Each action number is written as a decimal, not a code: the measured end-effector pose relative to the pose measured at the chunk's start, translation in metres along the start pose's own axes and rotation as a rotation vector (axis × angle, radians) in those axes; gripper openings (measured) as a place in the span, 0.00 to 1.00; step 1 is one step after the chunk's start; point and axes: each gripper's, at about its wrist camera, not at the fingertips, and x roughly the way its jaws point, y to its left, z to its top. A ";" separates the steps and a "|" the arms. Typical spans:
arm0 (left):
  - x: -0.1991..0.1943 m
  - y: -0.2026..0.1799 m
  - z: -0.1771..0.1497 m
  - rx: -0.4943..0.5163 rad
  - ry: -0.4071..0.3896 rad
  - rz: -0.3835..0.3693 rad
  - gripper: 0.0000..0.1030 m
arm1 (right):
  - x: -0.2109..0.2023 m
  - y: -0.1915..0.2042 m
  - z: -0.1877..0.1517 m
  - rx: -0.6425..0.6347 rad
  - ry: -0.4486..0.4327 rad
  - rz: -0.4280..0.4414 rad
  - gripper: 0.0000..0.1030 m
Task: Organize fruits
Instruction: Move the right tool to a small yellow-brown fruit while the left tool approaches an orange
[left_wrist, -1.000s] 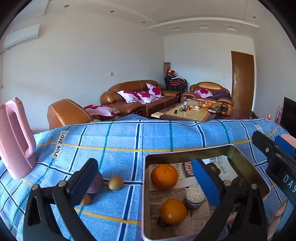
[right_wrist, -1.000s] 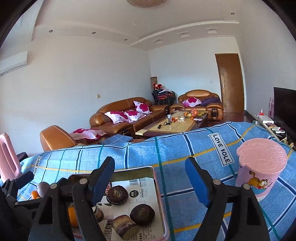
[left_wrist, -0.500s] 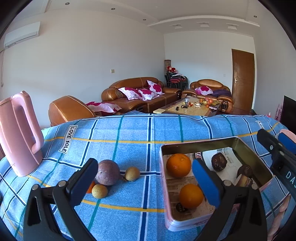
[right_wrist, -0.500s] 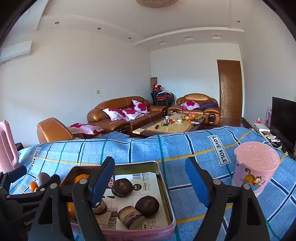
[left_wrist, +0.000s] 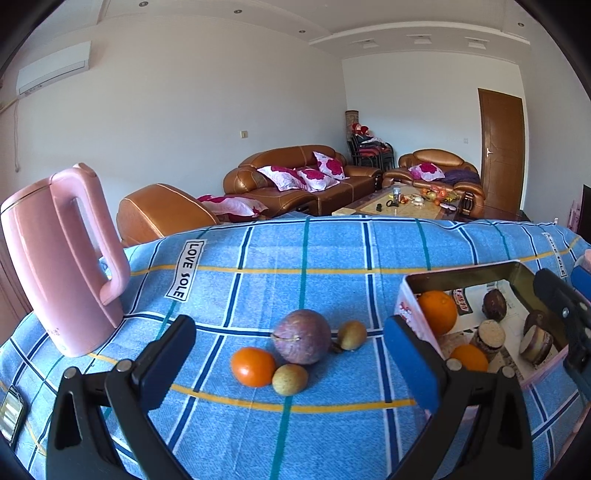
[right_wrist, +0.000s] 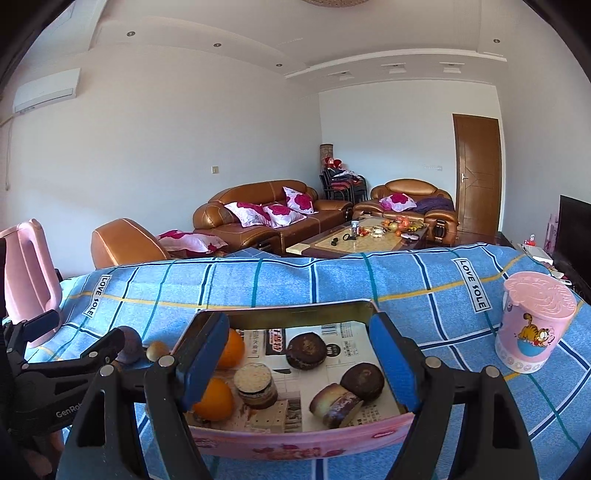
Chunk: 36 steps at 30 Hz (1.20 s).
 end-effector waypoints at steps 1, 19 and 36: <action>0.001 0.005 0.000 -0.001 0.004 0.005 1.00 | 0.001 0.005 0.000 -0.002 0.004 0.005 0.78; 0.048 0.137 -0.007 -0.210 0.143 0.191 1.00 | 0.021 0.102 -0.008 -0.087 0.119 0.155 0.77; 0.061 0.151 -0.006 -0.182 0.182 0.220 1.00 | 0.091 0.175 -0.035 -0.084 0.518 0.326 0.46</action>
